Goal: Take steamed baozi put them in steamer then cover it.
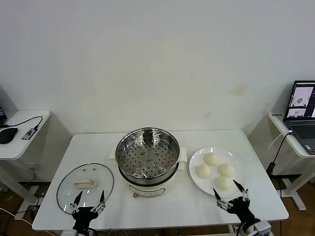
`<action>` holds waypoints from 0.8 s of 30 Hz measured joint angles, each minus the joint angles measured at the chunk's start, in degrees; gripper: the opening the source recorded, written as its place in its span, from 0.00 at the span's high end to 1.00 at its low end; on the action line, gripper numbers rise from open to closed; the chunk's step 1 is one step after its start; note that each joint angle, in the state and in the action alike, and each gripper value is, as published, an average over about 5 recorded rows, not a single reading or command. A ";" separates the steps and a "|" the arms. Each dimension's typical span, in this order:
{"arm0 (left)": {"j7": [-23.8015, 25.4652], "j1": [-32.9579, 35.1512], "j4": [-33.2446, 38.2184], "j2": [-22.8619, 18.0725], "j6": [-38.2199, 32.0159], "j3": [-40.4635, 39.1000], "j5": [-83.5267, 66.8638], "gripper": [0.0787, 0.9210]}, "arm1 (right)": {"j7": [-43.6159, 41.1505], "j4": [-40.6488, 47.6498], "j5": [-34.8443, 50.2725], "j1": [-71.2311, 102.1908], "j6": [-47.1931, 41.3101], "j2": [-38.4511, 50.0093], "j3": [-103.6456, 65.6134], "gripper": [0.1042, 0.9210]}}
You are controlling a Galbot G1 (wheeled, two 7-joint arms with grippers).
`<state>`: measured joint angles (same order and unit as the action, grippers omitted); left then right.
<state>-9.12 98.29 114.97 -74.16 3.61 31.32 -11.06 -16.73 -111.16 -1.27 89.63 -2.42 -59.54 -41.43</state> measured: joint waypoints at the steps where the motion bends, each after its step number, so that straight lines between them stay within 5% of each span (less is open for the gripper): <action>1: 0.03 -0.09 -0.07 0.01 0.08 -0.01 0.06 0.12 | -0.38 0.32 -0.50 -0.55 -0.23 0.77 0.05 0.12; 13: 0.40 -1.07 -0.68 0.37 0.45 1.20 1.45 0.12 | -13.25 9.28 -9.90 -17.00 -4.59 19.25 6.79 0.12; 24: 0.24 -0.23 -0.21 0.49 -0.75 2.78 3.47 0.12 | -27.78 20.54 -11.05 -43.96 -5.33 27.71 30.91 0.12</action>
<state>-8.87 98.05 114.76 -73.67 2.86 34.10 -7.59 -44.51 -90.61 -12.32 45.67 -7.75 -31.84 -10.52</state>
